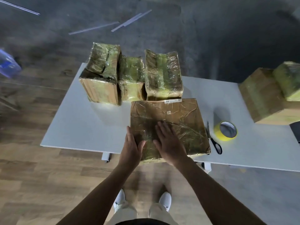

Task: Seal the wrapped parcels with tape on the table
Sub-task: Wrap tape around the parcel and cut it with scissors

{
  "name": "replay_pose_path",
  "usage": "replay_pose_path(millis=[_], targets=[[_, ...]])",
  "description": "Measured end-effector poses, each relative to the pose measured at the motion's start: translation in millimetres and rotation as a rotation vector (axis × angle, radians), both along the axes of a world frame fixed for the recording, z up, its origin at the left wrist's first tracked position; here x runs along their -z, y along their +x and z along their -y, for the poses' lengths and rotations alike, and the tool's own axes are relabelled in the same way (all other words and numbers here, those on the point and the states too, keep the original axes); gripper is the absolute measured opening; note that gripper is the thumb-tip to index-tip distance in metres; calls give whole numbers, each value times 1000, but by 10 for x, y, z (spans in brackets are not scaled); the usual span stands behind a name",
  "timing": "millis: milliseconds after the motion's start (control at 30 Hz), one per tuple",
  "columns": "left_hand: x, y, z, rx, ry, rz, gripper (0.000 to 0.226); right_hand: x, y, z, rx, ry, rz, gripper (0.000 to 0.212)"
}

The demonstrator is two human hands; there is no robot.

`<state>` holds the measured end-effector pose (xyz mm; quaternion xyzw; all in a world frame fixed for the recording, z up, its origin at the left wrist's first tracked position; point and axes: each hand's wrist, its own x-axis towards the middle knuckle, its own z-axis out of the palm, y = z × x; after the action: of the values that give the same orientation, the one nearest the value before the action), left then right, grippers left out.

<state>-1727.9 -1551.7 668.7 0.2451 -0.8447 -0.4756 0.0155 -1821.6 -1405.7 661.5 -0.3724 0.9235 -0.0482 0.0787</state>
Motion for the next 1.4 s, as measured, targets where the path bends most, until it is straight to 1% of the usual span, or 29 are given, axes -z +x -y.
replay_pose_path(millis=[67, 133, 267, 333, 400, 433, 467, 500, 533, 567, 600, 633, 667, 733, 800, 867, 933, 1000, 1067, 1167, 1300, 1333, 1400], targets=[[-5, 9, -4, -31, 25, -13, 76, -24, -136, -228, 22, 107, -53, 69], [-1, -4, -3, -55, 38, 16, 70, -66, -220, -350, 61, 142, -71, 67], [-87, -126, 66, -154, 193, 215, 45, -89, -210, -404, 208, 109, -118, 63], [-107, -192, 107, -203, 306, 246, 40, -104, -206, -403, 251, 141, -65, 72], [-106, -195, 99, -233, 453, 233, 34, -105, -222, -388, 216, 207, -7, 85], [-108, -190, 94, -238, 491, 226, 32, -97, -255, -382, 197, 224, 18, 88], [-109, -180, 91, -240, 506, 229, 31, -110, -276, -386, 189, 189, 31, 88], [-110, -170, 90, -239, 511, 232, 31, -133, -297, -403, 207, 109, 33, 85], [-111, -158, 94, -237, 513, 247, 31, -129, -306, -448, 232, 6, -5, 78], [-91, -141, 103, -233, 508, 276, 33, -124, -312, -510, 275, -50, -58, 68], [-90, -129, 107, -236, 496, 309, 34, -114, -327, -574, 346, -59, -115, 65], [-83, -121, 119, -246, 488, 333, 37, -122, -327, -635, 446, -35, -122, 70], [-98, -118, 118, -253, 482, 349, 43, -138, -331, -681, 554, -3, -78, 80], [-103, -153, 97, -276, 449, 357, 61, -205, -366, -690, 686, 80, 62, 98], [-168, -187, 11, -310, 336, 286, 70, -287, -373, -596, 668, 118, 99, 108], [-208, -176, -96, -286, 190, 217, 77, -309, -279, -438, 549, 146, 83, 113], [-205, -137, -147, -211, 128, 224, 94, -278, -120, -334, 440, 215, 65, 110], [-197, -111, -144, -159, 89, 248, 101, -244, -55, -319, 440, 244, 60, 106], [-194, -116, -117, -152, 82, 262, 100, -250, -79, -327, 476, 216, 85, 102], [-215, -118, -113, -149, 116, 240, 95, -272, -129, -328, 526, 118, 115, 95], [-245, -108, -89, -139, 141, 238, 91, -285, -116, -340, 547, 95, 99, 89], [-256, -110, -72, -138, 168, 257, 88, -306, -124, -362, 571, 64, 73, 88], [-211, -131, 0, -152, 289, 315, 79, -365, -165, -449, 632, 15, 14, 92]])
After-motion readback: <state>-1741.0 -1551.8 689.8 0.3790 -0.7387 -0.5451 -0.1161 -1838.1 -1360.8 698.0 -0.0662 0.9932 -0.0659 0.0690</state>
